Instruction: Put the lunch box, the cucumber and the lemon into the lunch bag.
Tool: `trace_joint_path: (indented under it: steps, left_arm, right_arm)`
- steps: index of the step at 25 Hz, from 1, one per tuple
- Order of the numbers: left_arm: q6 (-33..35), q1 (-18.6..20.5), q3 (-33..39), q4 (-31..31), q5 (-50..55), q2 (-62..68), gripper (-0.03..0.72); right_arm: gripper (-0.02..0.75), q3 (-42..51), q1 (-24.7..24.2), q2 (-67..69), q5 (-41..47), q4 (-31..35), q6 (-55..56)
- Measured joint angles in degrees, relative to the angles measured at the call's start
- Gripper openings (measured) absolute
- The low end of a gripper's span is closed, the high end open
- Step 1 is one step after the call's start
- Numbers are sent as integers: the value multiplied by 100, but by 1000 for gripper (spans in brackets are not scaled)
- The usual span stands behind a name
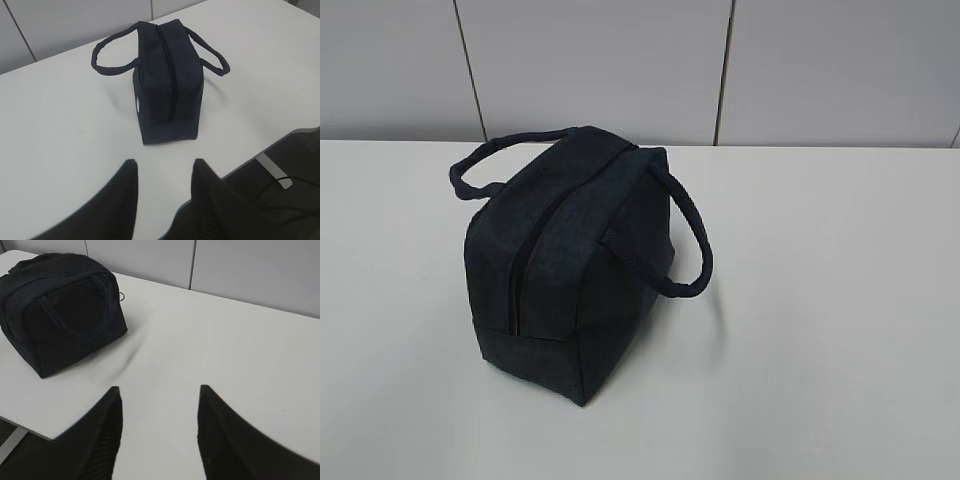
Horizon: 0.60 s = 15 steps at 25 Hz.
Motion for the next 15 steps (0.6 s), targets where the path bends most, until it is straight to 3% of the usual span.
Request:
trace_joint_path:
  steps: [15]
  left_arm:
    - [-8,-12,2115,654,-221,-1725,239]
  right_arm:
    - [368,1337,0,-801,-47,175,-123]
